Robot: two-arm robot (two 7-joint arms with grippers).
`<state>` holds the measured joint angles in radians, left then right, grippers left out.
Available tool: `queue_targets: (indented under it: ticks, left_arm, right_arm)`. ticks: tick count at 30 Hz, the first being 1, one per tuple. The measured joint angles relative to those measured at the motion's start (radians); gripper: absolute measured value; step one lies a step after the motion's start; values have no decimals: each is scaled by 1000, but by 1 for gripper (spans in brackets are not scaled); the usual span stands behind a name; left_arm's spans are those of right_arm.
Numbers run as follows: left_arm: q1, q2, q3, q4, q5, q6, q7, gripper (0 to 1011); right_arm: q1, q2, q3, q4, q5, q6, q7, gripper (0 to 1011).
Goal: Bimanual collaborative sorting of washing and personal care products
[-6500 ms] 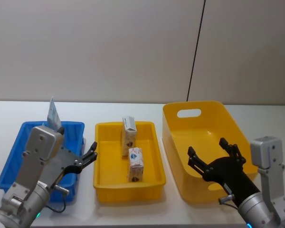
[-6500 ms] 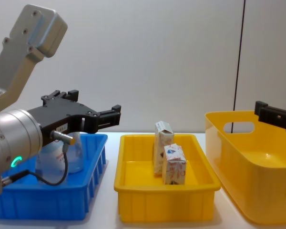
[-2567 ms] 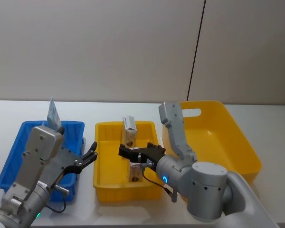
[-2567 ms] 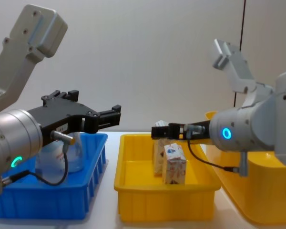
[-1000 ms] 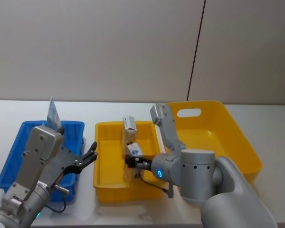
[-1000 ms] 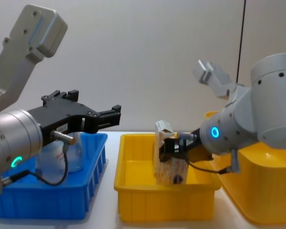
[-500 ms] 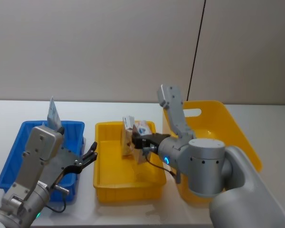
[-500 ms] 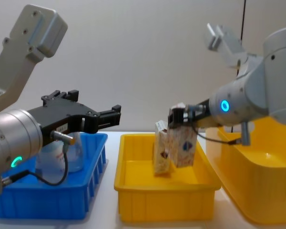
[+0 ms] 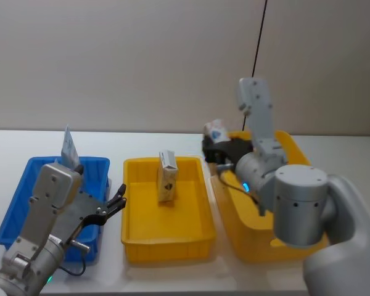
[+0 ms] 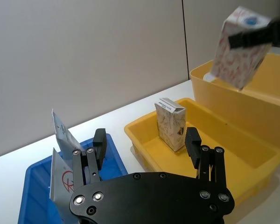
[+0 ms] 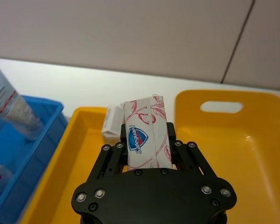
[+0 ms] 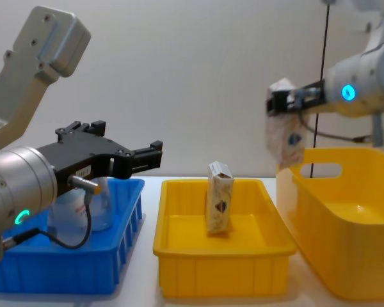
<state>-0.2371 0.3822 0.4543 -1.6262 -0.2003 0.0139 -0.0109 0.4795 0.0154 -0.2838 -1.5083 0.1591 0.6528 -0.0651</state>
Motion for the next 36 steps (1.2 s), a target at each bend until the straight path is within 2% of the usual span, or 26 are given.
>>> queue_targets:
  ticks: [8, 12, 22, 27, 28, 29, 31, 32, 36]
  left_arm:
    - [0, 0, 0, 0, 0, 0, 0, 1001]
    - [0, 0, 0, 0, 0, 0, 0, 1001]
    - [0, 0, 0, 0, 0, 0, 0, 1001]
    - [0, 0, 0, 0, 0, 0, 0, 1001]
    - [0, 0, 0, 0, 0, 0, 0, 1001]
    - [0, 0, 0, 0, 0, 0, 0, 1001]
    - [0, 0, 0, 0, 0, 0, 0, 1001]
    - [0, 0, 0, 0, 0, 0, 0, 1001]
    - [0, 0, 0, 0, 0, 0, 0, 1001]
  right_arm:
    - [-29, 31, 37, -101, -34, 18, -43, 370]
    - [-48, 45, 69, -148, -46, 42, -65, 368]
    - [-71, 67, 113, -188, -52, 57, -74, 373]
    - [-76, 78, 125, -191, -52, 51, -63, 544]
    - [-76, 80, 126, -191, -52, 49, -60, 544]
    - [-77, 83, 130, -191, -52, 45, -55, 606]
    - [-79, 87, 134, -191, -51, 39, -48, 646]
    - [-80, 89, 135, -191, -51, 36, -45, 712]
    - [-83, 96, 140, -190, -49, 23, -33, 806]
